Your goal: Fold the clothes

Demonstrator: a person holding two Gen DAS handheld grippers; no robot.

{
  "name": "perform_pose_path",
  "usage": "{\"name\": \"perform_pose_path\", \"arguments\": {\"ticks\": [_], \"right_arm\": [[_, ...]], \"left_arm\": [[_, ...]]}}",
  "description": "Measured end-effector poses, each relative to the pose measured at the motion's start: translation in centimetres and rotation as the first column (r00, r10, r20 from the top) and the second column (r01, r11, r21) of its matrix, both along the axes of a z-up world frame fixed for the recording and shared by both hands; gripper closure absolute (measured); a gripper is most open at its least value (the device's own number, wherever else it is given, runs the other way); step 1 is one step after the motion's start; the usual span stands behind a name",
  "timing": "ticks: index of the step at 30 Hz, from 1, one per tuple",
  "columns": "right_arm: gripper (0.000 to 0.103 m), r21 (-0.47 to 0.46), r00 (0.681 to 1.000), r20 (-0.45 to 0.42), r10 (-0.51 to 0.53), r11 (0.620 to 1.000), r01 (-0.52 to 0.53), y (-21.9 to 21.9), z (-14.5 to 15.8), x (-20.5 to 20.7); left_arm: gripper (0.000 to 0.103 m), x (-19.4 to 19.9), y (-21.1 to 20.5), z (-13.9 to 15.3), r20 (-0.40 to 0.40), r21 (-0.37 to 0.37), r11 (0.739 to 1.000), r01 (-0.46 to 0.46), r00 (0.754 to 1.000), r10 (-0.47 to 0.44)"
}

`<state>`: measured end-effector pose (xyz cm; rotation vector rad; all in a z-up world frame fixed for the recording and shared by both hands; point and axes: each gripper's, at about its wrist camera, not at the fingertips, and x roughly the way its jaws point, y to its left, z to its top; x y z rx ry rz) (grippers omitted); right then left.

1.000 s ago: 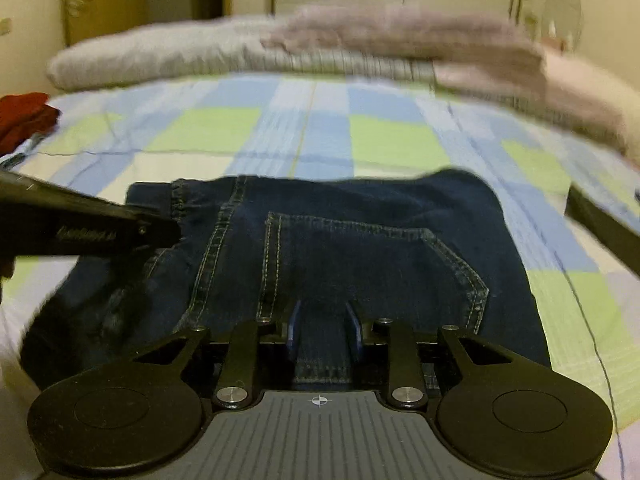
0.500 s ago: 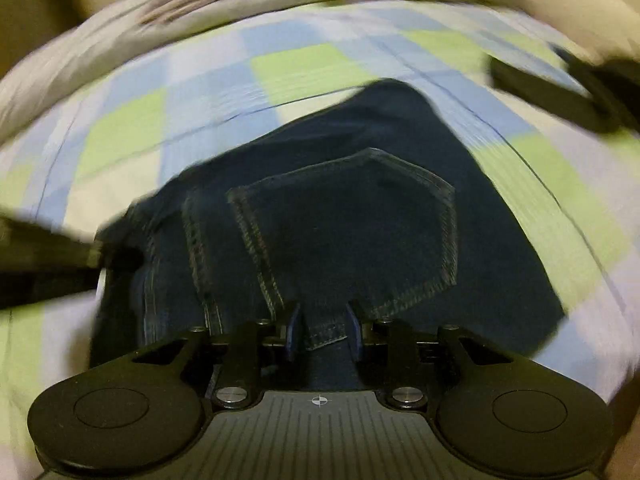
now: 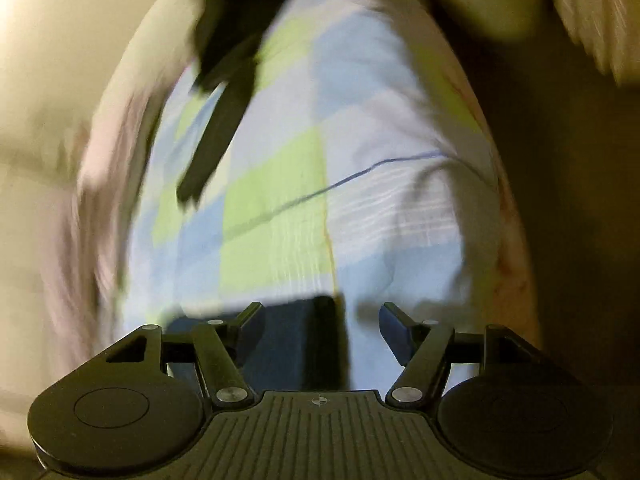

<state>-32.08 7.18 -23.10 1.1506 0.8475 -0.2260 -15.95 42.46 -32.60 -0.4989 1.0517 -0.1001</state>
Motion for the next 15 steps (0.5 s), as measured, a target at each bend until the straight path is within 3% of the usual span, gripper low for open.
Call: {"name": "perform_pose_path", "arguments": {"ticks": [2,5,8,13,15], "right_arm": [[0.036,0.093,0.998,-0.027,-0.062,0.994,0.064,-0.4,-1.2,0.6],[0.037,0.162,0.992,-0.070,-0.103,0.980,0.113,-0.3,-2.4,1.5],[0.049,0.159,0.993,-0.069,-0.092,0.982,0.102,0.3,-2.6,2.2],[0.055,0.105,0.993,-0.115,-0.034,0.993,0.046,0.7,-2.5,3.1],[0.061,0.097,0.991,-0.130,-0.022,0.995,0.035,0.9,-2.3,3.3]], "left_arm": [[0.078,2.8,-0.1,-0.8,-0.006,-0.065,0.998,0.006,1.000,-0.006],[0.076,6.1,-0.2,-2.1,-0.041,-0.136,0.991,-0.015,0.999,0.010],[0.074,8.5,-0.7,-3.3,-0.074,-0.196,0.980,-0.019,0.997,0.005],[0.074,12.0,-2.3,-4.8,-0.115,-0.266,0.964,0.003,0.993,-0.035],[0.077,12.8,-3.0,-5.2,-0.126,-0.245,0.969,0.031,0.990,-0.064]]}}
